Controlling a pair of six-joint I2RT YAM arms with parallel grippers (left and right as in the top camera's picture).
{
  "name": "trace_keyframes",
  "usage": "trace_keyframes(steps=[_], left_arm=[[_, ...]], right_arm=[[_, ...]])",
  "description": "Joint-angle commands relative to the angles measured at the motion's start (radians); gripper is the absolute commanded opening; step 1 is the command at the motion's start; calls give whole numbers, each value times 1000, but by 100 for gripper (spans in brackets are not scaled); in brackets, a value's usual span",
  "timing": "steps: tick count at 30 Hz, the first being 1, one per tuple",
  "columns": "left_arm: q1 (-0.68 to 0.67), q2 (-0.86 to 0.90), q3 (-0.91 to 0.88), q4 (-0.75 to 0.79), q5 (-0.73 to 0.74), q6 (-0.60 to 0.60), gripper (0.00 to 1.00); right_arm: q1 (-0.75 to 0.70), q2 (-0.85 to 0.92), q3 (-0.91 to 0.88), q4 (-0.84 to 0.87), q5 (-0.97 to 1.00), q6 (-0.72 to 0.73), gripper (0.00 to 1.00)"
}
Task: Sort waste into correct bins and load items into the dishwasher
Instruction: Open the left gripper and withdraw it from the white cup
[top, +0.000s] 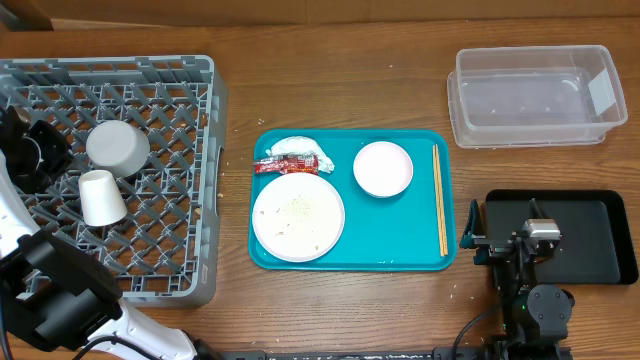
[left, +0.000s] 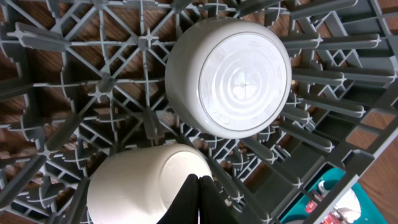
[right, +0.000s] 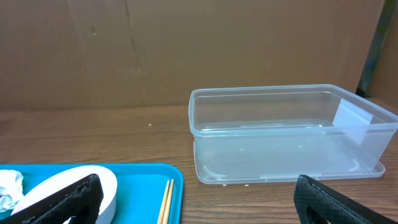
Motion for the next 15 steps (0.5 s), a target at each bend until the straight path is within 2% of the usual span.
trace_keyframes(steps=[1, 9, 15], left_arm=[[-21, 18, 10, 7, -34, -27, 4], [-35, 49, 5, -34, -42, 26, 4], [-32, 52, 4, -76, -144, 15, 4]], right_arm=[[7, -9, -10, 8, 7, -4, 100], [7, -9, -10, 8, 7, -4, 100], [7, -9, -10, 8, 7, -4, 100]])
